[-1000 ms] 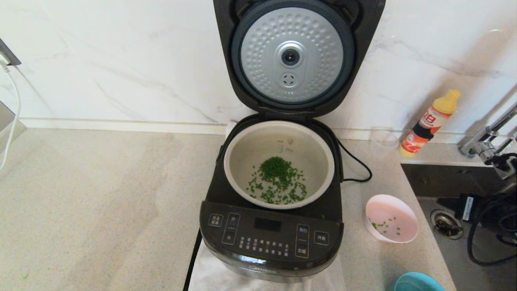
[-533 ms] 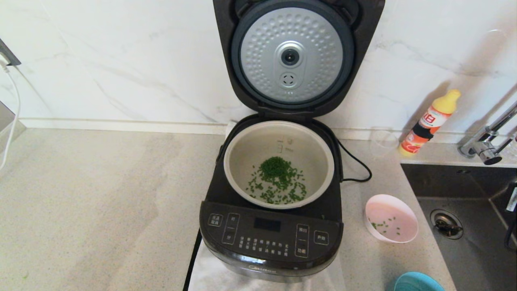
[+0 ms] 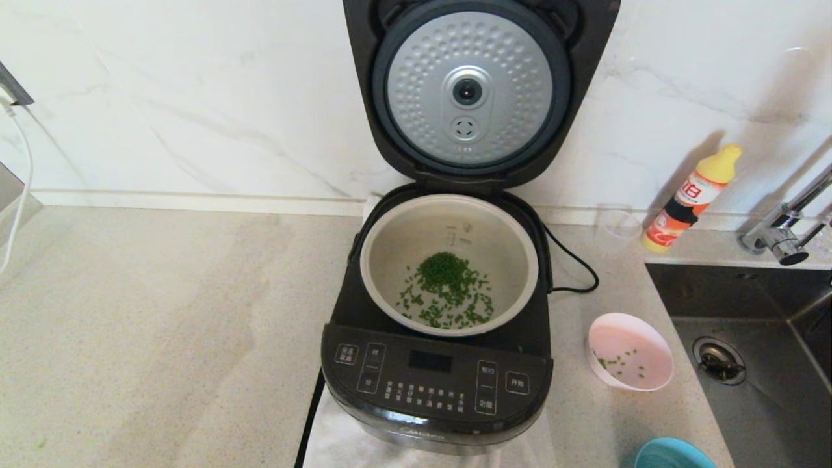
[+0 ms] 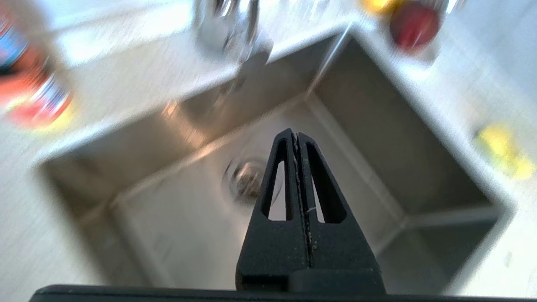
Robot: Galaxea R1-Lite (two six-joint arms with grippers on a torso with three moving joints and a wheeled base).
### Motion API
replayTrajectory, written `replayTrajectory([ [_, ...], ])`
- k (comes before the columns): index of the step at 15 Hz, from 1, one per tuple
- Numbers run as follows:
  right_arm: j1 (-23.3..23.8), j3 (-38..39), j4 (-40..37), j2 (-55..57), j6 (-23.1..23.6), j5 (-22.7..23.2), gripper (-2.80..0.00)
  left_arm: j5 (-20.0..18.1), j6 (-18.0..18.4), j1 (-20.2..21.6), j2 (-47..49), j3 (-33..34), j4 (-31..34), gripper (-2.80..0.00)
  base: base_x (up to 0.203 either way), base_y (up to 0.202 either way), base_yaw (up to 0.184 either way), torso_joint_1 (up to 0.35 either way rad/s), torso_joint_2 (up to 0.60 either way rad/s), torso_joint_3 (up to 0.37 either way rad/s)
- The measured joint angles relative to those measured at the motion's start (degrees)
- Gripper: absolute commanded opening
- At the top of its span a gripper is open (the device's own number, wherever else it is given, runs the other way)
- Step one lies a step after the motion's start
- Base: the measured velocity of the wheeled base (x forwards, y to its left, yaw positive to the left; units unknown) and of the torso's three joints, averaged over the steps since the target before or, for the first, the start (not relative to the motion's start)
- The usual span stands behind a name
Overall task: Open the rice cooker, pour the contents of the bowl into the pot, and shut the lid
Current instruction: Turn on the tap
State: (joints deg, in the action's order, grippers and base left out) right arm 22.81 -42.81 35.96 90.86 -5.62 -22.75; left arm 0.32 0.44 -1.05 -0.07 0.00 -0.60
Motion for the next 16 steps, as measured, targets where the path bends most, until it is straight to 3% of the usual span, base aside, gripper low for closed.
replayTrajectory([
  [5, 2.86, -4.54, 23.6, 13.93, 11.39, -4.49, -2.8, -0.03, -0.02, 0.0, 0.0, 0.0, 0.0, -2.8, 0.0, 0.0, 0.0, 0.0, 0.0, 0.0],
  [7, 3.57, -8.2, 28.41, 18.48, 14.08, -5.28, -2.8, -0.02, -0.02, 0.0, 0.0, 0.0, -0.01, -2.8, 0.0, 0.0, 0.0, 0.0, 0.0, 0.0],
  [16, 2.68, -18.52, 21.51, 27.94, 14.57, -9.04, -2.8, -0.02, -0.01, 0.0, 0.0, 0.0, 0.0, -2.8, 0.0, 0.0, 0.0, 0.0, 0.0, 0.0],
])
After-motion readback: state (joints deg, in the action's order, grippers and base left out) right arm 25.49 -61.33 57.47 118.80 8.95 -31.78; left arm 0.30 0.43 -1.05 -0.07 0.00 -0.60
